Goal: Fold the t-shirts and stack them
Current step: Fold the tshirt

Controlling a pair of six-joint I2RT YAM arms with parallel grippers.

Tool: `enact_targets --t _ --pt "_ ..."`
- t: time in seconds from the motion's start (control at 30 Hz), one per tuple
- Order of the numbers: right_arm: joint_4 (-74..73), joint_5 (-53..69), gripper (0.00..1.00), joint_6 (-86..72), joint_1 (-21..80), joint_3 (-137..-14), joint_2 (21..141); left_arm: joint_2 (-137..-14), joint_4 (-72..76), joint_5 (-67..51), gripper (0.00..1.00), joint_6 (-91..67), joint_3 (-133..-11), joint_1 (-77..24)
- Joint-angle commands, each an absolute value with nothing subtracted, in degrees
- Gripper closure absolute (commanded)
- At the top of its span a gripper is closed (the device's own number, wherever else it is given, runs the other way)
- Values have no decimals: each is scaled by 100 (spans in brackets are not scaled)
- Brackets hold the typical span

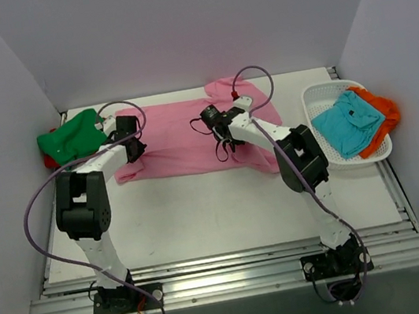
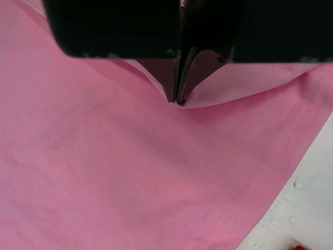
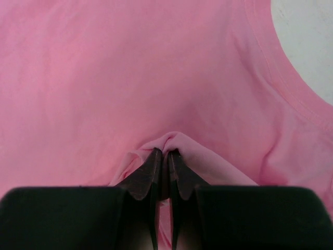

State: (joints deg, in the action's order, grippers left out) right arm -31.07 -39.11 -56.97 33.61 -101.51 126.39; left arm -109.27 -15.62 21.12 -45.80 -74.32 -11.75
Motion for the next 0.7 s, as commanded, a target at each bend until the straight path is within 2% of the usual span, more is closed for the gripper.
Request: enact_targets --t 0.0,0.07,0.1,0.13,0.17,0.2,0.23,0.3,0.4,0.47,0.67 --pt "-3394 -3912 100 -5458 3086 -10590 12753 -11275 -1678 1741 98 -4316 -8233 -976" --pt "-3218 -3754 94 -5257 2945 -10582 12806 -11548 -1792 1697 98 -4272 -8463 -897" --pt "-3060 -3640 84 -5195 2840 -10565 12806 -11618 -1897 1679 97 -4263 -8560 -870" --pt "-2980 -3604 59 -5064 2795 -10547 12814 -11741 -1916 1635 94 -4263 -8691 -844" --pt "-2858 -3586 44 -5002 2778 -10503 12806 -11786 -1890 1574 87 -4254 -8727 -792" --pt "-2796 -3629 29 -4966 2769 -10494 12797 -11838 -1881 1495 66 -4254 -8754 -774" --pt "-2760 -3665 2 -4905 2769 -10477 12745 -11839 -1855 1459 49 -4254 -8763 -756" --pt "-2611 -3691 0 -4817 2760 -10450 12683 -11821 -1802 1433 18 -4263 -8771 -747" --pt "-2628 -3805 0 -4746 2768 -10503 12473 -11664 -1846 1459 4 -4271 -8824 -738" --pt "-2611 -3858 0 -4746 2795 -10416 12288 -11541 -1846 1494 3 -4271 -8781 -738" --pt "-2224 -4033 0 -4816 3225 -9072 11172 -10899 -1679 1643 3 -4219 -8403 -712"
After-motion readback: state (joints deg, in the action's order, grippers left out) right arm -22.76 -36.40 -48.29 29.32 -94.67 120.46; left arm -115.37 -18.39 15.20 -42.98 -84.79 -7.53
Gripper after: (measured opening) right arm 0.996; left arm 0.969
